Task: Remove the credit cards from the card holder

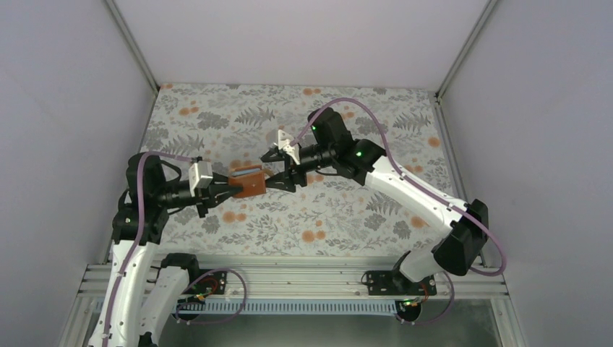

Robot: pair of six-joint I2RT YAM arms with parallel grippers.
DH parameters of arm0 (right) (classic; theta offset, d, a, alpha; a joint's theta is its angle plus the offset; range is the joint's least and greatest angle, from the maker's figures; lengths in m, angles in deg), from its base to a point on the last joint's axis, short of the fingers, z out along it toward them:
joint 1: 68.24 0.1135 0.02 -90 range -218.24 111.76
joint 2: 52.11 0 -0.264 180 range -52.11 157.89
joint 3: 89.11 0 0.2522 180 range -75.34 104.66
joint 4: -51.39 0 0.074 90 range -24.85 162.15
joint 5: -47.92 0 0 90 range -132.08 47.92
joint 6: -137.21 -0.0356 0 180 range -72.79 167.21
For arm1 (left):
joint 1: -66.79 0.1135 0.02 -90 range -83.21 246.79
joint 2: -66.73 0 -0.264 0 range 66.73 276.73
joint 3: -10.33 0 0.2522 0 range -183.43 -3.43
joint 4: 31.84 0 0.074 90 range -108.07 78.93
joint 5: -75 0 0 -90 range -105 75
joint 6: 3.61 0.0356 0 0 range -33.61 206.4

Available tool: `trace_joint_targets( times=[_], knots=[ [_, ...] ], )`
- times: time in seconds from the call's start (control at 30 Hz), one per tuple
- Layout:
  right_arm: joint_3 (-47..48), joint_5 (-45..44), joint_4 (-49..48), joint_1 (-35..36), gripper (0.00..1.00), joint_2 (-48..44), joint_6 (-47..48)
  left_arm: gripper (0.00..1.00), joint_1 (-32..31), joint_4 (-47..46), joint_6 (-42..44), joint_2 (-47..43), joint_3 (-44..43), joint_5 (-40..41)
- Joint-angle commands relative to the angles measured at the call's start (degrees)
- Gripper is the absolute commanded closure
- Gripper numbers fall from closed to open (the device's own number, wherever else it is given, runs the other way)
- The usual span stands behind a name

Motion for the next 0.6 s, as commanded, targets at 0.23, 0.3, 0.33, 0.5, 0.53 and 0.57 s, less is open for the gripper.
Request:
trace_joint_targets(
  times=[0.23,0.3,0.33,0.5,0.53,0.57],
  knots=[
    [4.8,7.4,-7.4,5.9,0.29,1.2,-2.9,0.98,0.2,-0.1,5.9,-0.5,-1.0,0.8],
    [5.1,5.2,-7.2,6.2,0.22,1.8,-3.2,0.97,0.1,0.0,6.6,-0.6,-0.7,0.2],
    [5.2,4.9,-7.1,6.2,0.2,2.1,-3.1,0.98,0.1,-0.1,6.7,-0.6,-0.5,0.1],
    [6.6,5.5,-5.3,6.2,0.16,2.6,-0.6,0.98,0.1,0.8,7.8,-0.5,-0.7,0.2],
    [7.1,5.7,-4.7,6.2,0.16,2.6,0.0,0.98,0.1,1.1,8.0,-0.4,-0.8,0.2],
    [7.7,6.0,-4.2,6.2,0.16,2.6,0.6,0.98,0.1,1.3,8.2,-0.4,-1.0,0.1]
  ],
)
